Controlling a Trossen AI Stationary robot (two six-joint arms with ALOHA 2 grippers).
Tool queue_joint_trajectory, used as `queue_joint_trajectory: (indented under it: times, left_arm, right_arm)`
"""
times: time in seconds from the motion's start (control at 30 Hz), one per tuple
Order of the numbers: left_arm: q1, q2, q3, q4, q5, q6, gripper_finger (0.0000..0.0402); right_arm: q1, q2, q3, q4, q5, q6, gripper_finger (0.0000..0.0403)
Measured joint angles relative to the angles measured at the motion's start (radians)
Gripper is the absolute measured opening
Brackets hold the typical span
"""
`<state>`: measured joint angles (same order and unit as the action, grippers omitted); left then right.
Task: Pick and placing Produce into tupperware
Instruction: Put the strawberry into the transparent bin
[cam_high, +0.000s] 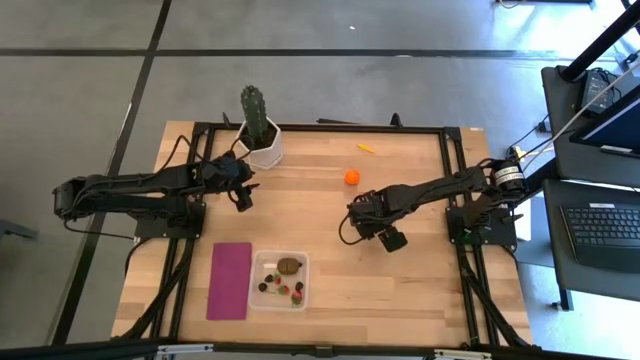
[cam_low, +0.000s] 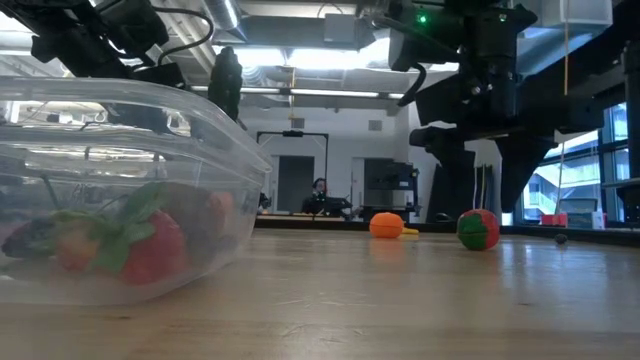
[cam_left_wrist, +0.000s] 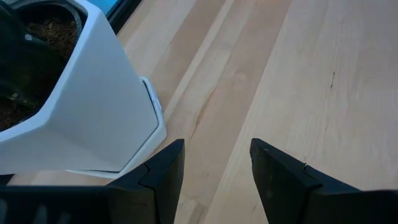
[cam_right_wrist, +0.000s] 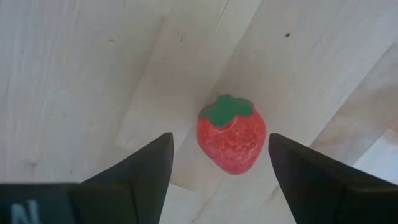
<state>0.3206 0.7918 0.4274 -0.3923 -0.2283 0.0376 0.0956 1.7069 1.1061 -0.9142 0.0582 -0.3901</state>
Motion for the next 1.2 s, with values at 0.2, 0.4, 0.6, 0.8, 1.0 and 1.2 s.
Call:
queue_joint_trajectory:
  times: [0.2, 0.4, 0.6, 0.8, 1.0, 1.2]
  left_arm:
    - [0.0, 0.0, 0.0, 0.0, 0.0, 0.0, 0.0176]
    - [0.0, 0.0, 0.0, 0.0, 0.0, 0.0, 0.0176]
    - [0.0, 0.0, 0.0, 0.0, 0.0, 0.0, 0.0176]
    - [0.0, 0.0, 0.0, 0.0, 0.0, 0.0, 0.0176]
    - [0.0, 0.0, 0.0, 0.0, 0.0, 0.0, 0.0176]
    - [0.0, 0.0, 0.0, 0.0, 0.0, 0.0, 0.0176]
  right_arm:
    - [0.0, 0.0, 0.0, 0.007, 0.0, 0.0, 0.0263]
    - [0.0, 0.0, 0.0, 0.006, 0.0, -0.004, 0.0279]
    - [0.0, 0.0, 0.0, 0.006, 0.0, -0.004, 0.031]
    - [0.0, 0.0, 0.0, 0.006, 0.0, 0.012, 0.0316]
    - [0.0, 0.0, 0.0, 0.007, 0.0, 0.015, 0.0316]
    - [0.0, 0.001, 0.0, 0.038, 0.001, 0.0, 0.0316]
